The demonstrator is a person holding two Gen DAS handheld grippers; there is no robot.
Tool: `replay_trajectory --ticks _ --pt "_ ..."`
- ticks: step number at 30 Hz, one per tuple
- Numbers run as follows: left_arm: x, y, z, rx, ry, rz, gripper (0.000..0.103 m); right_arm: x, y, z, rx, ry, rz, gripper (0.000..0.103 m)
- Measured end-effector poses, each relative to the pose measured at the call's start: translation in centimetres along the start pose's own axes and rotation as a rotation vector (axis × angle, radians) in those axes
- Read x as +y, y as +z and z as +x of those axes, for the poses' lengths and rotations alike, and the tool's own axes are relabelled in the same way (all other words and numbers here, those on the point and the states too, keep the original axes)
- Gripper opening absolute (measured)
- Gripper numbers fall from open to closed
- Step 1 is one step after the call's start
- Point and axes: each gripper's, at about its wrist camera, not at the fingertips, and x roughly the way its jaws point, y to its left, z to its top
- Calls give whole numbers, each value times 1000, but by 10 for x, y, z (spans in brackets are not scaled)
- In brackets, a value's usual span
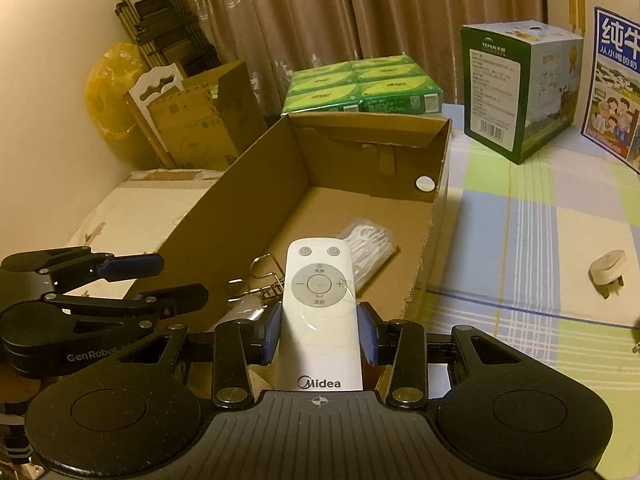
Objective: Organize rigid objects
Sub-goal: 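Open the left tool to drop the cup into the box while the right tool releases the remote, then move both open tools back over the two white plugs on the table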
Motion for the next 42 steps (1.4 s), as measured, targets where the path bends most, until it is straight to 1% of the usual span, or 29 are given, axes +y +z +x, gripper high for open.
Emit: replay_trajectory --ticks 13,18,19,20,22,23,28,33,42 --pt "-1 0 -1 -2 -8 -9 53 0 -2 -1 1 -6 1 37" --pt "-2 1 -2 -5 -8 -9 53 -4 -2 -5 -34 17 29 38" --pt "-3 2 -2 -6 -7 -9 53 -5 -2 -6 -40 12 32 41" --pt "-3 2 -3 -7 -6 -10 53 -5 -1 -8 -46 4 34 47" --pt "-3 2 -5 -9 -6 -11 53 -6 0 -12 -67 -2 41 52" --pt "-4 3 -6 -11 -7 -13 53 -7 1 -15 -75 -1 45 52" --pt "-9 4 -14 -22 -9 -9 53 -9 1 -27 -91 -14 50 53" --pt "-18 6 -31 -40 -8 -3 53 -9 -1 -44 -96 -27 59 53" --pt "-43 5 -69 -68 -16 -5 53 -6 -11 -88 -139 -27 75 53"
